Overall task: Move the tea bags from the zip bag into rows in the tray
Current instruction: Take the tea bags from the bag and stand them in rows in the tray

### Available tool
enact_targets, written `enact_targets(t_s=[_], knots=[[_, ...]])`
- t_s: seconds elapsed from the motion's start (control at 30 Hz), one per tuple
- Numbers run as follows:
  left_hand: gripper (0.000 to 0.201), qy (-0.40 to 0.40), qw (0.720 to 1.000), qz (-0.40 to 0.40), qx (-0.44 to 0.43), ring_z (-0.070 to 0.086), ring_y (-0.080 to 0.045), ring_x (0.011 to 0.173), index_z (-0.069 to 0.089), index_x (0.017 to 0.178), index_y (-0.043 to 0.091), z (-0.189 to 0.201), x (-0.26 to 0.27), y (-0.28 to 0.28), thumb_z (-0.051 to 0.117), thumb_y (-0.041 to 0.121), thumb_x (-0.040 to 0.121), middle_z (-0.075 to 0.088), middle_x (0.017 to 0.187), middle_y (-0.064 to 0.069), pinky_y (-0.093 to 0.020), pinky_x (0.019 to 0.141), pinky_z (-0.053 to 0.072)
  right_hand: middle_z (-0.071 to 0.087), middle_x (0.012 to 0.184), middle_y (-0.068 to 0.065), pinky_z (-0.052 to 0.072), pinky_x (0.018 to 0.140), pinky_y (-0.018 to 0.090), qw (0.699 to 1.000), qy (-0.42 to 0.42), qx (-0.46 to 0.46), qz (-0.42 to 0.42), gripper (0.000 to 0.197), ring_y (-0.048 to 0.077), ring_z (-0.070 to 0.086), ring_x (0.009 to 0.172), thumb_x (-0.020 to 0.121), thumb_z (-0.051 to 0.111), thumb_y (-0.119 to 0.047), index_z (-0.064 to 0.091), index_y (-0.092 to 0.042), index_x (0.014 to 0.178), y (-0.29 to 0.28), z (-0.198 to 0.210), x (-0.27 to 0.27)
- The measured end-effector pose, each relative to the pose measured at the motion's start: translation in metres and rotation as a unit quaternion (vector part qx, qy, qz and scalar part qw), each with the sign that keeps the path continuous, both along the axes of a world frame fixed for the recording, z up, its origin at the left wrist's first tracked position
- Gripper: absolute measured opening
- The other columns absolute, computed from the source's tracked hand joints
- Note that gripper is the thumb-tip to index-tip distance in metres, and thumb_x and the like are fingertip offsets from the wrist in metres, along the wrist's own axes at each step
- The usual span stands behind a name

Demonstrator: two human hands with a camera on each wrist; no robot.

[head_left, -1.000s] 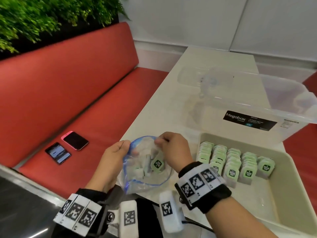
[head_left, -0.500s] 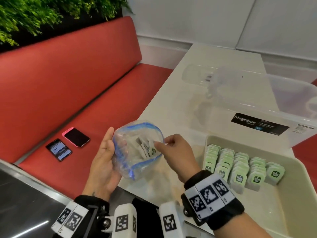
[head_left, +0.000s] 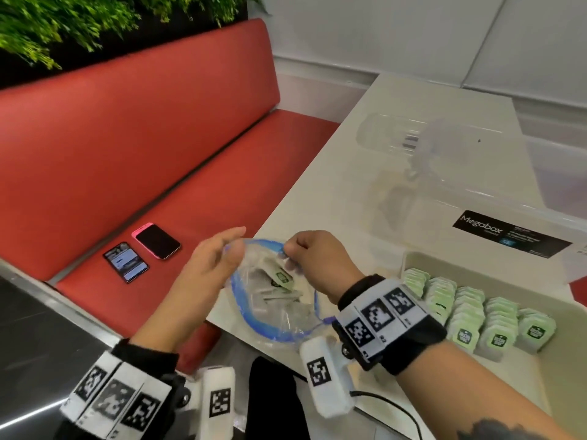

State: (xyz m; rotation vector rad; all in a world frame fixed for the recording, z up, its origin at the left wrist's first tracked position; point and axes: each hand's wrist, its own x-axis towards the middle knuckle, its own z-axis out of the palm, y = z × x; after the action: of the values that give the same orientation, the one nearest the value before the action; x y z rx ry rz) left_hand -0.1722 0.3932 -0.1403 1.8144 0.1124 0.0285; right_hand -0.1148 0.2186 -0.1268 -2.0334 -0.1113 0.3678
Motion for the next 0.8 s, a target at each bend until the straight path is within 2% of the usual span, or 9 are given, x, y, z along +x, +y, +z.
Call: enact_targets(t_s=[0.1,0.17,0.23,0.3,0.37,0.47,0.57,0.7,0.8], knots=[[0.039,-0.048,0.98,0.001,0.194,0.055,0.01,0.093,0.064,0.1,0.035,0.012,0.009,0.0,0.056,0.064,0.077,0.062,0.102,0.014,-0.007,0.073,0.039,0.059,0.072,-0.003,0.036,0.05,0.013,0.994,-0.079,-0.067,0.04,0.02,0.003,0.045,0.055,0.092,0.051,-0.013,0.066,-0.013,0.079,0.009,0.008,0.004],[0.007,-0.043,0.976,0.04,0.209,0.058,0.008,0.074,0.066,0.088,0.032,0.008,0.014,0.0,0.06,0.036,0.087,0.067,0.083,0.014,-0.006,0.061,0.038,0.06,0.072,-0.002,0.039,0.057,0.018,0.995,-0.086,-0.036,0.036,0.019,0.006,0.051,0.059,0.092,0.052,-0.013,0.064,-0.015,0.078,0.014,0.009,0.006],[0.018,-0.03,0.98,0.055,0.187,0.056,0.005,0.063,0.066,0.08,0.027,-0.003,0.016,0.0,0.054,0.024,0.093,0.068,0.072,0.01,-0.007,0.059,0.039,0.06,0.068,-0.002,0.044,0.061,0.021,0.997,-0.068,0.03,0.007,0.019,0.013,0.059,0.064,0.09,0.053,-0.012,0.058,-0.02,0.074,0.017,0.007,0.009],[0.029,0.008,0.995,0.04,0.089,0.058,-0.006,0.07,0.069,0.084,0.015,-0.01,0.019,-0.001,0.046,0.026,0.097,0.072,0.08,-0.006,-0.023,0.073,0.047,0.057,0.064,-0.002,0.044,0.056,0.018,0.995,-0.033,0.088,-0.023,0.019,0.011,0.057,0.057,0.091,0.054,-0.011,0.054,-0.021,0.075,0.017,0.005,0.014],[0.037,0.075,0.992,0.008,-0.099,0.065,-0.021,0.08,0.068,0.096,0.007,-0.009,0.02,-0.003,0.04,0.03,0.098,0.072,0.091,-0.016,-0.037,0.081,0.051,0.052,0.061,-0.001,0.042,0.051,0.015,0.99,0.018,0.137,-0.025,0.016,0.006,0.05,0.048,0.093,0.052,-0.011,0.052,-0.018,0.079,0.014,0.006,0.019],[0.046,0.125,0.956,0.018,-0.264,0.067,-0.026,0.087,0.063,0.108,0.0,-0.011,0.025,-0.001,0.035,0.035,0.097,0.069,0.101,-0.019,-0.036,0.079,0.055,0.055,0.076,0.0,0.041,0.06,0.021,0.997,0.028,0.06,0.03,0.014,0.011,0.052,0.065,0.095,0.05,-0.026,0.054,-0.014,0.089,0.008,0.008,0.023],[0.045,0.139,0.929,0.081,-0.332,0.067,-0.025,0.089,0.062,0.108,0.002,-0.015,0.028,0.002,0.033,0.035,0.1,0.068,0.104,-0.016,-0.039,0.08,0.051,0.054,0.088,-0.005,0.039,0.067,0.026,0.998,-0.008,-0.05,0.042,0.041,0.013,0.052,0.081,0.083,0.058,-0.054,0.052,-0.015,0.097,-0.004,0.011,0.025],[0.044,0.156,0.91,0.095,-0.373,0.071,-0.018,0.077,0.064,0.099,0.007,-0.023,0.025,0.003,0.03,0.036,0.1,0.072,0.088,-0.009,-0.036,0.072,0.053,0.059,0.084,-0.004,0.046,0.072,0.03,0.984,-0.038,-0.17,0.035,0.025,0.016,0.057,0.082,0.081,0.066,-0.04,0.057,-0.017,0.088,-0.015,-0.001,0.028],[0.051,0.165,0.883,0.105,-0.427,0.071,-0.017,0.074,0.072,0.09,0.007,-0.029,0.023,-0.004,0.031,0.037,0.099,0.074,0.085,-0.008,-0.03,0.062,0.058,0.062,0.089,-0.001,0.047,0.072,0.03,0.993,-0.008,-0.116,0.023,0.027,0.017,0.056,0.078,0.082,0.067,-0.04,0.062,-0.016,0.093,-0.015,-0.01,0.029]])
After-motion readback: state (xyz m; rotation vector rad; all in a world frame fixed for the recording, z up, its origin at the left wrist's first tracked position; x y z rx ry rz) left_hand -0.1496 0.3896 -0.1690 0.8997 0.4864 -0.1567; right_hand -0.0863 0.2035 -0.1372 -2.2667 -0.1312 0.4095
